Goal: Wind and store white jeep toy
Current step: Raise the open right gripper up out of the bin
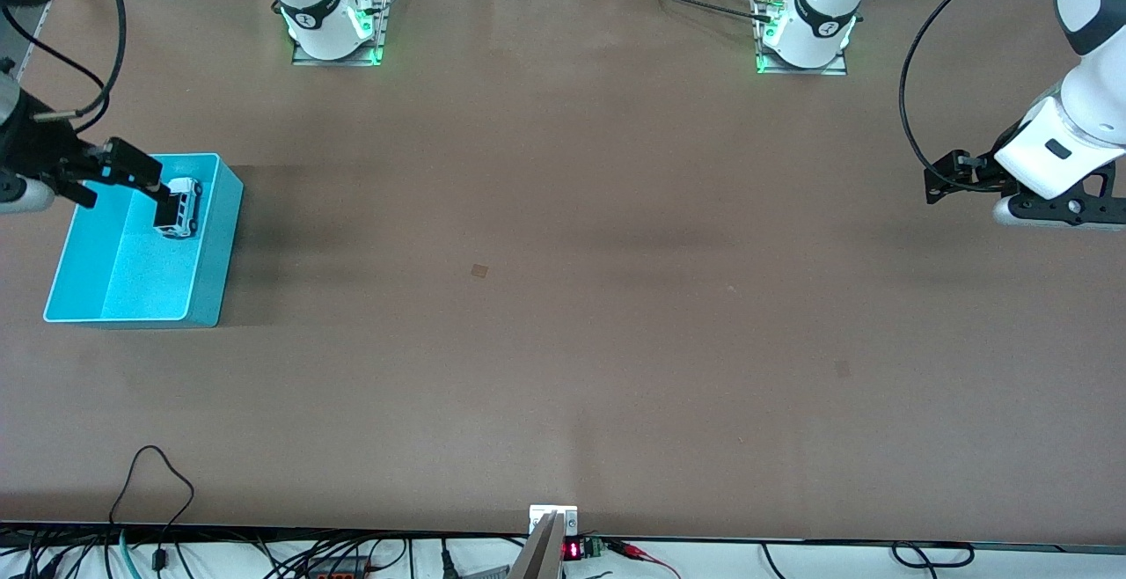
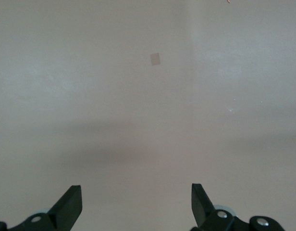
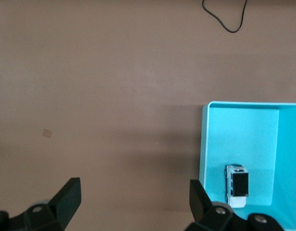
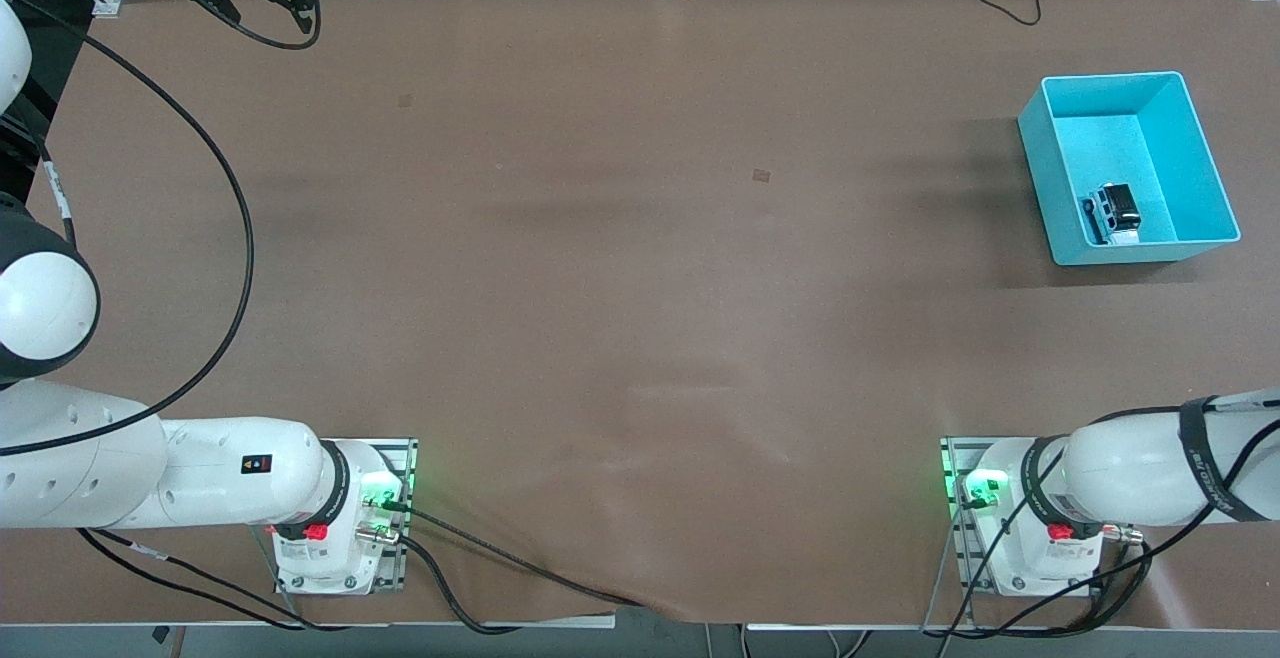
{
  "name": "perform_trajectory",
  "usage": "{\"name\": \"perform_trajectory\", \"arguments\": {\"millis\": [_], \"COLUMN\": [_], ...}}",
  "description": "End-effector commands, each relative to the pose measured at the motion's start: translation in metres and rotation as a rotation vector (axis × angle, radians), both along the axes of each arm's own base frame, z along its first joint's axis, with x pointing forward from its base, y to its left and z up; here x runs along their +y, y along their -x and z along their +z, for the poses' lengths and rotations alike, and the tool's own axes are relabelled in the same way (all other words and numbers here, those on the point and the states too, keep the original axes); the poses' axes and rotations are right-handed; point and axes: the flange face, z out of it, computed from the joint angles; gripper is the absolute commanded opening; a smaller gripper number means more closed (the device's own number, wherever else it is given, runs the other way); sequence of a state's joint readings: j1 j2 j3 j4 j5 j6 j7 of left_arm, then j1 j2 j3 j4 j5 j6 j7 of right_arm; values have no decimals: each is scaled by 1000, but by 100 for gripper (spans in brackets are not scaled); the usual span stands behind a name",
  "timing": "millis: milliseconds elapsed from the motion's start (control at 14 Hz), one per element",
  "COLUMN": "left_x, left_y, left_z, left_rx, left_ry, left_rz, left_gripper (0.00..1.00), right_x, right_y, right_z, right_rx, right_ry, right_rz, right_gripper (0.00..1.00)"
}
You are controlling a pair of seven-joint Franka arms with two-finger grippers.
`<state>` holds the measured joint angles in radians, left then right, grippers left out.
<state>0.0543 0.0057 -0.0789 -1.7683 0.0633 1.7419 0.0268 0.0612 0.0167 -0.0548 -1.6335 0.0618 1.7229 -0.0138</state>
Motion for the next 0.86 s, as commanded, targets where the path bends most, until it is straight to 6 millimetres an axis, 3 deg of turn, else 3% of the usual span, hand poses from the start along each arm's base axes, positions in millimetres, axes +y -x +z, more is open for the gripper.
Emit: {"name": "perform_trajectory", "arguments": {"millis": [0,357,786], "left_x": [-5,-11,-12], "left_y": [-3,-4,-10], "left_z": [7,10,14], "left_rx": [11,8,12], "left_ry": [11,10,10], "left_rz": [-23,-35,-34], "left_gripper": [100,100,100], "right_x": [6,0,9], "right_y": [20,20,20], "right_z": [17,13,14], "right_rx": [18,15,19], "right_ry": [0,66,69], "right_rz": [-76,-34,-33], "right_gripper": [100,100,100]}}
